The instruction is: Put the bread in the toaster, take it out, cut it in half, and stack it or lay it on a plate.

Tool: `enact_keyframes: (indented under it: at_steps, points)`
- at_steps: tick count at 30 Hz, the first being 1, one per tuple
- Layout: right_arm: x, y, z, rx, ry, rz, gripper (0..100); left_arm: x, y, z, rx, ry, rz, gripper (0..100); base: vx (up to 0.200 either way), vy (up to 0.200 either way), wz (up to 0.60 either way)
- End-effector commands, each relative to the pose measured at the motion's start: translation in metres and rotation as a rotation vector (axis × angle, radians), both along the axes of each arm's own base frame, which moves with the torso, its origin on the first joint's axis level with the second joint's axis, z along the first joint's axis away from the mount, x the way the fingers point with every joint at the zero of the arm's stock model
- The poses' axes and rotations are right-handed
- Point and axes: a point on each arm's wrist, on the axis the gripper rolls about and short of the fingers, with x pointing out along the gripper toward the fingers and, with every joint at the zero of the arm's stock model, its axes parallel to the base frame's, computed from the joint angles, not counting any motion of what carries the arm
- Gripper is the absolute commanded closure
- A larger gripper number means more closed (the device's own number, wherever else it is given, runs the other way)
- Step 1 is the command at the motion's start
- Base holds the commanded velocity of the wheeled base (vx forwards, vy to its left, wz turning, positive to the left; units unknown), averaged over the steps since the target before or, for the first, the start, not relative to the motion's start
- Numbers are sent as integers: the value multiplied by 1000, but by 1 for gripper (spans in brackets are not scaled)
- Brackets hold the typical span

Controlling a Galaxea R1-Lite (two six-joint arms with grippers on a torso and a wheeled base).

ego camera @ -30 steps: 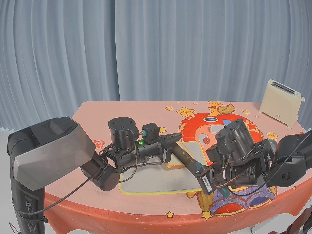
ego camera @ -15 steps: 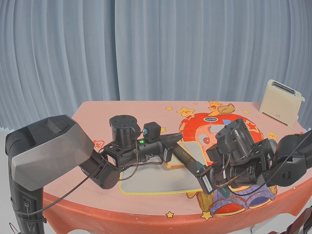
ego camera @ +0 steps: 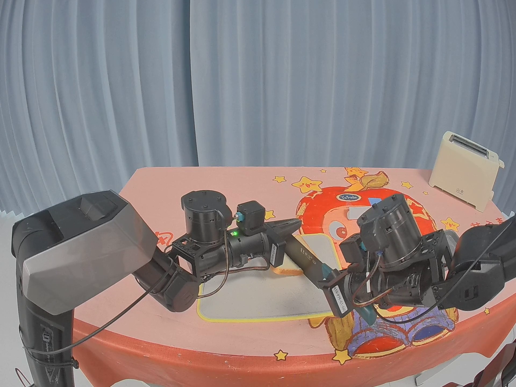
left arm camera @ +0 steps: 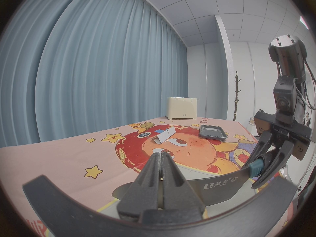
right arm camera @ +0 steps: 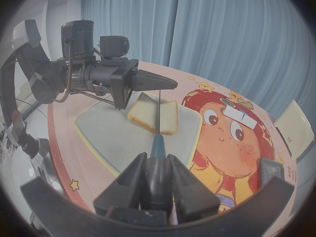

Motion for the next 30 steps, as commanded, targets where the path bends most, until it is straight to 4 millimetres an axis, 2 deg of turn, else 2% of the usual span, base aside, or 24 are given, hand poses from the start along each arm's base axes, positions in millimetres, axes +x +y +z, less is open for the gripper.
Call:
enact_keyframes:
  at_steps: [1,5,15,30]
  points:
    - [-1,0,-3,-10,7,2,100,0,0,-2,3,5,2,100,0,0,0]
    - [-1,-1,-4,-20,16,2,100,2,-1,3,-6,-6,2,100,0,0,0]
    - [-1,-1,-1,-5,3,2,100,7,-3,32,-36,-49,5,100,0,0,0]
    - [0,0,0,1,0,-2,100,7,-2,19,-10,-33,35,100,0,0,0]
